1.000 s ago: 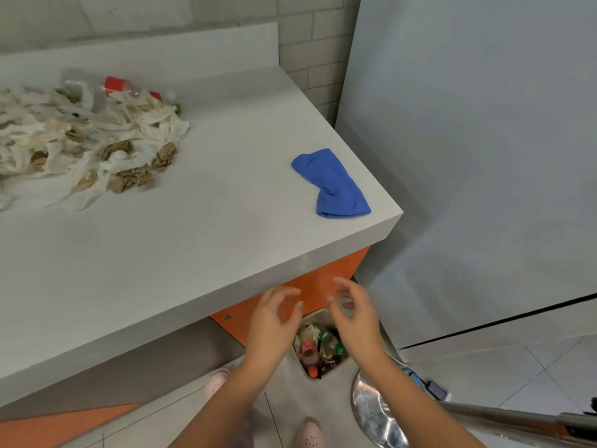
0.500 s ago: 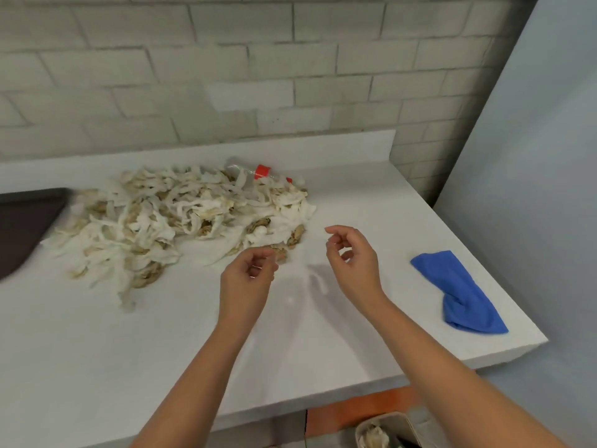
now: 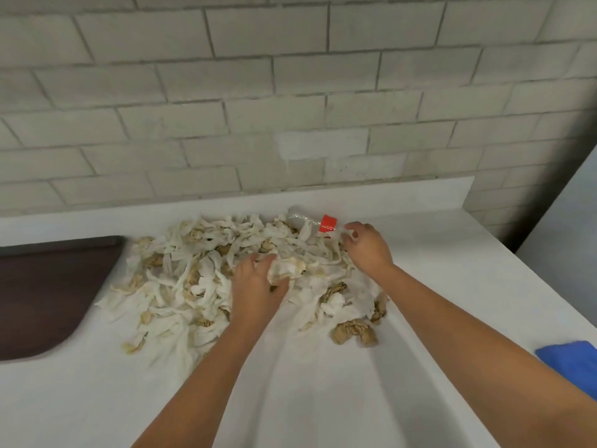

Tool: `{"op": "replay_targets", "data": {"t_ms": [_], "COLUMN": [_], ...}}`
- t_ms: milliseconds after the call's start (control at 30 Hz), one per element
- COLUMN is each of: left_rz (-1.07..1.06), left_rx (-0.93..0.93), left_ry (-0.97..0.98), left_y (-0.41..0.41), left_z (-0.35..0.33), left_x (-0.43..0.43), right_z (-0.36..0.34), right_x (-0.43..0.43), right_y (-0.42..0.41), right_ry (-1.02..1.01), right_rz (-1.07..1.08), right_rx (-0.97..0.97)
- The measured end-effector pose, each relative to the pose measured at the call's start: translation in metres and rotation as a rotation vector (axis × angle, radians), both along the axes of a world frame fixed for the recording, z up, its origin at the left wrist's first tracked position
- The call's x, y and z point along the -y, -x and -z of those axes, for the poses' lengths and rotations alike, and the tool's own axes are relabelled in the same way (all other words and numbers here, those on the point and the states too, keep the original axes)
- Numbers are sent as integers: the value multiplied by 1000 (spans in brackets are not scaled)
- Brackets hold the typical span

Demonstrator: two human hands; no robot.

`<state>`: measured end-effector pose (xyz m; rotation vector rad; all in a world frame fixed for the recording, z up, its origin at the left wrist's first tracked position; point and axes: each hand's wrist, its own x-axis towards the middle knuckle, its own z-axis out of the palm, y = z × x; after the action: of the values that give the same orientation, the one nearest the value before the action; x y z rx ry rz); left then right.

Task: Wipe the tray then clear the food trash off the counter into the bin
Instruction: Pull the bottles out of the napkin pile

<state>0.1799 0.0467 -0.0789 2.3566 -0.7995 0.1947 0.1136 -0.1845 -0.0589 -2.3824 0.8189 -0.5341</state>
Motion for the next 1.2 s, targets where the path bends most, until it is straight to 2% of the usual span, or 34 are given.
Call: {"op": "replay_targets", "data": {"t_ms": [67,133,167,267,433,633,800,900,1200], "left_rz": [73,127,133,126,107,99,103,114,151], "left_rx": [15,-67,-95,-29,10,47,86,104,170], "left_ry": [-191,-315,-317,-222,-143,-148,-132,-109,-50], "left_y": [-11,-16,-16,-17,-15,-18,-15,-16,-14], "left_z": [16,33,40,57,63,67,68,69,73], "left_x": [4,5,5,3,1,2,1,0,0], "right_z": [5,7,8,12,20,27,25,23,-5], "right_x": [10,20,24,39,53,51,47,43,15], "right_y": [-17,-29,-35,-49,-59,-59,-59,-56,-44], "right_ry": [53,117,148,168,-12,-41,-129,-173,-487], "right_rz": [33,79,102,124,-12,5,19,-8,-9], "right_rx": [-110,-170,-191,-281,-494,-468,-373,-226,273]}}
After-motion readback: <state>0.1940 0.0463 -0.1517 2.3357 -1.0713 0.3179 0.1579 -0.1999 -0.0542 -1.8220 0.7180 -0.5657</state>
